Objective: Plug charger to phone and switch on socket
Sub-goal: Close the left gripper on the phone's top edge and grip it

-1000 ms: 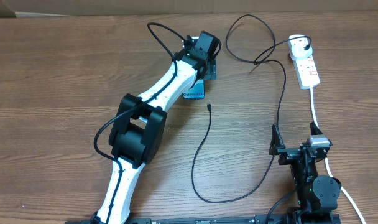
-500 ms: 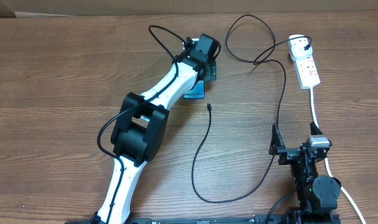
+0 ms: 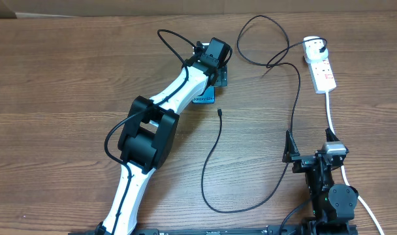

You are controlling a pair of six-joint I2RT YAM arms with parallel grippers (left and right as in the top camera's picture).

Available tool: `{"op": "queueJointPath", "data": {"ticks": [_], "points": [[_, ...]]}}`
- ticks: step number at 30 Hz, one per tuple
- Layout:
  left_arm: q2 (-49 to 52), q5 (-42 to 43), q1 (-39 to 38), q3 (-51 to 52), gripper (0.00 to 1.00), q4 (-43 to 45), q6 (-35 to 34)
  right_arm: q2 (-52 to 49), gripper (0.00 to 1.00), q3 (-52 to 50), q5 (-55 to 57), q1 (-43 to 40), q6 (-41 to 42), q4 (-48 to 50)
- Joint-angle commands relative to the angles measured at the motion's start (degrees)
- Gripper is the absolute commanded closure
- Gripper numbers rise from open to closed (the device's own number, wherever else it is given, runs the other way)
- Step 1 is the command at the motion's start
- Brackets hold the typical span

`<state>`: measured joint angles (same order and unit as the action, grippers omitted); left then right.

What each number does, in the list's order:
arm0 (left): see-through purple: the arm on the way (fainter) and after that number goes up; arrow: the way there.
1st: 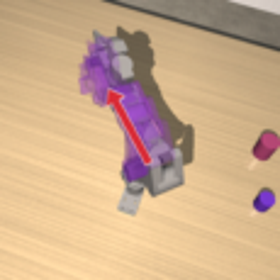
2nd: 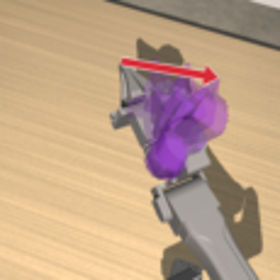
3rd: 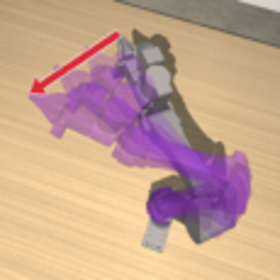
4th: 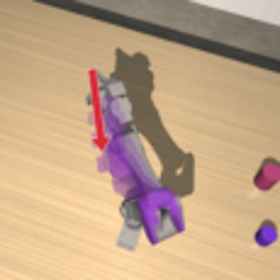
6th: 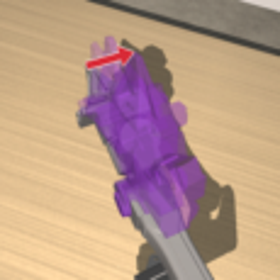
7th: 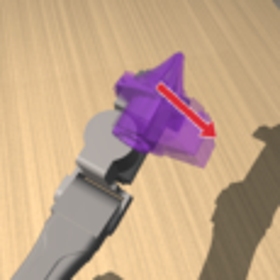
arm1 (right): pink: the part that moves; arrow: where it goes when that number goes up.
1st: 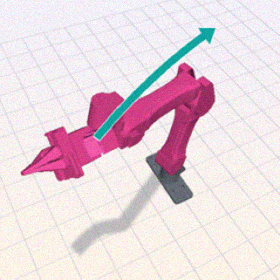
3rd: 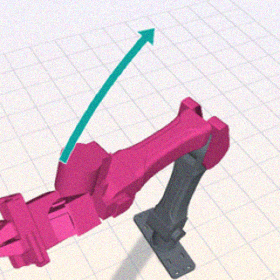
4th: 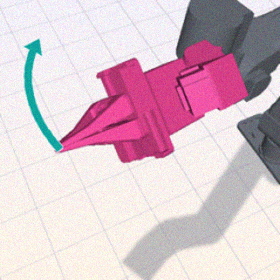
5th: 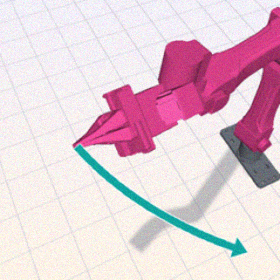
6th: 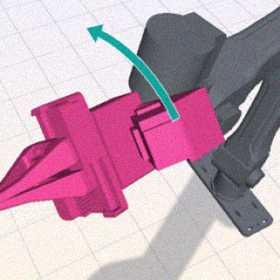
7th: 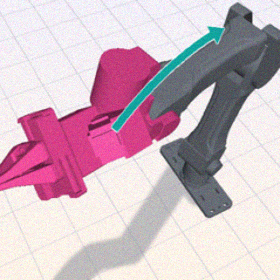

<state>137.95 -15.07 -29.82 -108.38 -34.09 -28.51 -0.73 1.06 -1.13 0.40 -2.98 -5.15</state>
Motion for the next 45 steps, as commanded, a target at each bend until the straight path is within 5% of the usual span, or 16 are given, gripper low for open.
{"op": "queueJointPath", "data": {"ticks": [1, 20, 45], "points": [[2.1, 0.1, 0.6, 0.6, 0.0, -1.8, 0.7, 0.5, 0.0, -0.6, 0.2, 0.0, -0.1, 0.3], [2.0, 9.8, 2.2, 0.6, 0.0, -5.0, -4.1, 0.5, 0.0, -0.6, 0.2, 0.0, -0.1, 0.3], [2.0, 2.4, 0.2, 0.6, 0.0, -4.2, 0.0, 0.5, 0.0, -0.6, 0.2, 0.0, -0.1, 0.3]]}}
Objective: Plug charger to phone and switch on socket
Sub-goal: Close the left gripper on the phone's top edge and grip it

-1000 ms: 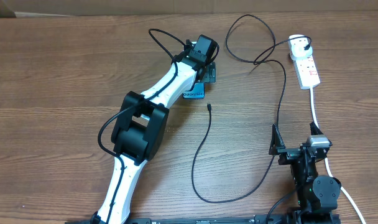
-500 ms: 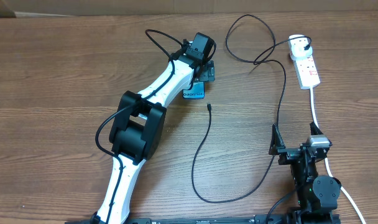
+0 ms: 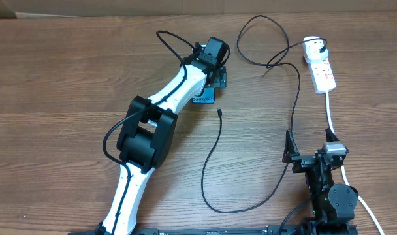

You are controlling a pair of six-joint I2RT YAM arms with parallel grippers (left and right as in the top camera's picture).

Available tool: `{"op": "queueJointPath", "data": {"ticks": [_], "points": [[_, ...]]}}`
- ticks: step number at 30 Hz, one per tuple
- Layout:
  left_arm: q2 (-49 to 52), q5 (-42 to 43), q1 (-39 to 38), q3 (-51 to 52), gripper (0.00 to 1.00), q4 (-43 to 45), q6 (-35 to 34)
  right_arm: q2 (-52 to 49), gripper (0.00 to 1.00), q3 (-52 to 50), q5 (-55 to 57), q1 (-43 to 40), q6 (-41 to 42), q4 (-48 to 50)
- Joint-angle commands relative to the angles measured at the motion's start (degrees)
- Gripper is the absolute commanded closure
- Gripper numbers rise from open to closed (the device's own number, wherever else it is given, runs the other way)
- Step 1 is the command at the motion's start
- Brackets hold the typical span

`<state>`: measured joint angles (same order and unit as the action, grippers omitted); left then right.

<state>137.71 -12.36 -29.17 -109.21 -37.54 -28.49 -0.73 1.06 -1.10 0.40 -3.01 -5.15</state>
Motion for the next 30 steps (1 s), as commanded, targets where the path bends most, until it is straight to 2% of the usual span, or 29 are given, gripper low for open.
{"op": "queueJointPath", "data": {"ticks": [1, 9, 20, 30], "points": [[2.3, -0.3, -0.4, 1.4, 0.0, -0.8, 0.0, 0.5, 0.0, -0.6, 0.2, 0.0, -0.1, 0.3], [2.3, -3.3, -0.5, 1.4, 0.03, -1.3, -0.2, 0.5, 0.0, -0.6, 0.2, 0.0, -0.1, 0.3], [2.3, 1.0, -0.5, 1.4, 0.03, -1.2, -0.2, 0.5, 0.0, -0.6, 0.1, 0.0, -0.1, 0.3], [2.3, 1.0, -0.4, 1.4, 0.05, -1.4, -0.2, 0.5, 0.0, -0.6, 0.2, 0.0, -0.1, 0.3]]}}
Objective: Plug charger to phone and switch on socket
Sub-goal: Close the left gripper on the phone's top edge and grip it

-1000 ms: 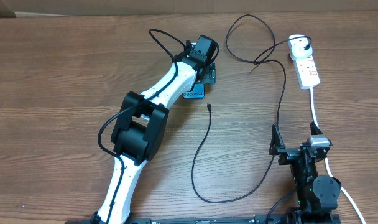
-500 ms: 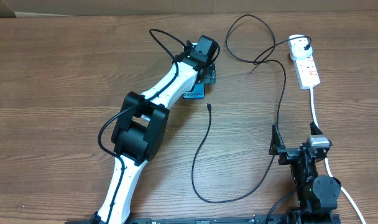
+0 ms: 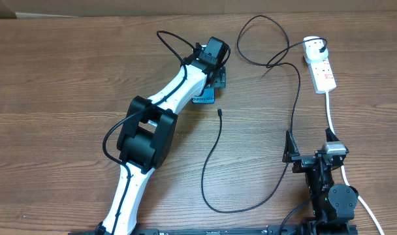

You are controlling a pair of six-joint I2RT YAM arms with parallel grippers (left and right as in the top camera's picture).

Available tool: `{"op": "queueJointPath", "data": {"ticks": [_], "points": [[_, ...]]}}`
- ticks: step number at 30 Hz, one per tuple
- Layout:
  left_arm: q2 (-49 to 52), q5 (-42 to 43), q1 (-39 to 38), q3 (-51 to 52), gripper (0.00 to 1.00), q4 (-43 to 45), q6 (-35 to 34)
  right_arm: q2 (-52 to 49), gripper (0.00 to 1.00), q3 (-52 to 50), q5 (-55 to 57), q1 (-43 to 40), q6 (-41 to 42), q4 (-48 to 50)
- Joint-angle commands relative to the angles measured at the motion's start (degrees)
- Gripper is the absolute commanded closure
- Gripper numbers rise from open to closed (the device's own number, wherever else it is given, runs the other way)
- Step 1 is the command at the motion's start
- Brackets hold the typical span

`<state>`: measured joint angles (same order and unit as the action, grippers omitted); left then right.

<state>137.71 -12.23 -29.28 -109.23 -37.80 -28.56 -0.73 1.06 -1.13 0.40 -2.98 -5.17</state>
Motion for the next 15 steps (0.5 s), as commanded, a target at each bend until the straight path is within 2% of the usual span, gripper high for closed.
{"op": "queueJointPath", "data": {"ticks": [1, 4, 8, 15], "points": [[2.3, 0.9, -0.3, 1.4, 0.04, -1.1, -0.2, 0.5, 0.0, -0.6, 0.2, 0.0, -0.1, 0.3], [2.3, 1.0, -0.3, 1.4, 0.0, -0.9, -0.2, 0.5, 0.0, -0.6, 0.2, 0.0, -0.1, 0.3], [2.3, 1.0, -0.3, 1.4, 0.0, -1.0, -0.2, 0.5, 0.0, -0.6, 0.2, 0.0, -0.1, 0.3], [2.3, 1.4, -0.3, 1.4, 0.06, -1.0, -0.1, 0.5, 0.0, -0.6, 0.2, 0.0, -0.1, 0.3]]}}
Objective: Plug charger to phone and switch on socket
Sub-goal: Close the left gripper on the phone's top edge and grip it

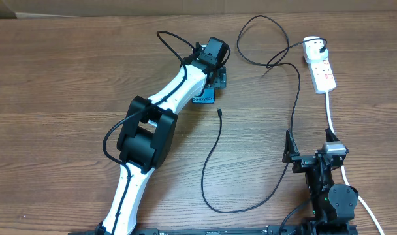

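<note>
The phone [204, 98], in a blue case, lies on the table at upper centre, mostly covered by my left arm's wrist. My left gripper [219, 77] is down at the phone's far end; its fingers are hidden under the wrist, so their state is unclear. The black charger cable [219, 140] ends in a free plug tip [220, 112] a little below and to the right of the phone. The cable loops round to a white adapter [313, 44] in the white socket strip [323, 73]. My right gripper [290, 151] rests at the lower right, far from both.
The cable's long loop [294, 111] runs between my right arm and the phone and curls again at the top [257, 39]. The strip's white lead [331, 117] passes beside my right arm. The brown wooden table [68, 98] carries all of it.
At the oldest moment my left gripper was at the phone, slightly lower and to the right. By 1.5 s ago it had shifted a little up and to the left, and it has stayed there. Cable, socket strip and right arm have kept their places.
</note>
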You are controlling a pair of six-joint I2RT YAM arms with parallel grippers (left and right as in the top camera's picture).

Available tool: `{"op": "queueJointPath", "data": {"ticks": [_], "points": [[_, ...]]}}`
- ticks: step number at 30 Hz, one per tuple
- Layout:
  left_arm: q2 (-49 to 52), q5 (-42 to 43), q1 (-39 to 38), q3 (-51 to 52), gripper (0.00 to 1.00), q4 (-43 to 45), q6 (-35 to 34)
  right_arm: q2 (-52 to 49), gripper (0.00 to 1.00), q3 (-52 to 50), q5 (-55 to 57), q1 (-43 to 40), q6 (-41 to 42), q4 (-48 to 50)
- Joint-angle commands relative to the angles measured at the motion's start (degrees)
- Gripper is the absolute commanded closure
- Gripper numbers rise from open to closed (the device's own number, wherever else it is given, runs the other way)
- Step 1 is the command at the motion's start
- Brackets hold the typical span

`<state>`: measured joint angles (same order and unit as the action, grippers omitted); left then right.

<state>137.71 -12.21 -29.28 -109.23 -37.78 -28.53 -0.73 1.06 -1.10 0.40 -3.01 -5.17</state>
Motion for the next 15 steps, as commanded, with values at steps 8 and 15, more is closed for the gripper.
{"op": "queueJointPath", "data": {"ticks": [8, 15], "points": [[2.3, 1.4, -0.3, 1.4, 0.12, -1.4, -0.2, 0.5, 0.0, -0.6, 0.2, 0.0, -0.1, 0.3], [2.3, 1.4, -0.3, 1.4, 0.25, -1.4, -0.2, 0.5, 0.0, -0.6, 0.2, 0.0, -0.1, 0.3]]}}
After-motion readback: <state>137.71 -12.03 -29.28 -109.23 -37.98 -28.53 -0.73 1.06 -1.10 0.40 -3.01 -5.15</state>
